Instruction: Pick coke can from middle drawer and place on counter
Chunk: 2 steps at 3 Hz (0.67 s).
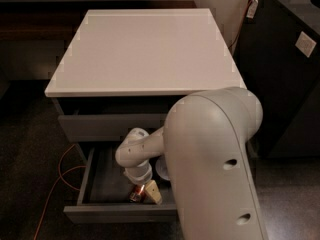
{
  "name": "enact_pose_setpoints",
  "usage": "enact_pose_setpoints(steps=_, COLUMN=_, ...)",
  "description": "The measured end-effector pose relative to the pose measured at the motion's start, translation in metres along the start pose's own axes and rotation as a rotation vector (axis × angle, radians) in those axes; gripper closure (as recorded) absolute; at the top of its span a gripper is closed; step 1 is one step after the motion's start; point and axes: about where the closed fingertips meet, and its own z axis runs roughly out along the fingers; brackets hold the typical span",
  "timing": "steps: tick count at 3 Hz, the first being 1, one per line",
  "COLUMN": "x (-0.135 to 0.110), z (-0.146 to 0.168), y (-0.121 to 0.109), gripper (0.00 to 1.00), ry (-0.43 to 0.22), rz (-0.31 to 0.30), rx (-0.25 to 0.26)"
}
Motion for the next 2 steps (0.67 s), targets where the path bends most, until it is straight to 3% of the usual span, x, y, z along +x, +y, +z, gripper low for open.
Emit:
enact_pose_setpoints(steps=1, x=0.0073, z=0.0056, y=-0.0002, gripper=0.00, ry=0.078, rz=-0.106, rx=-0.027)
enact_pose_setpoints(steps=2, x=0.0122, z=0.0115, y=-0.0018, gripper=0.00, ry=0.107, rz=-0.186, rx=-0.028)
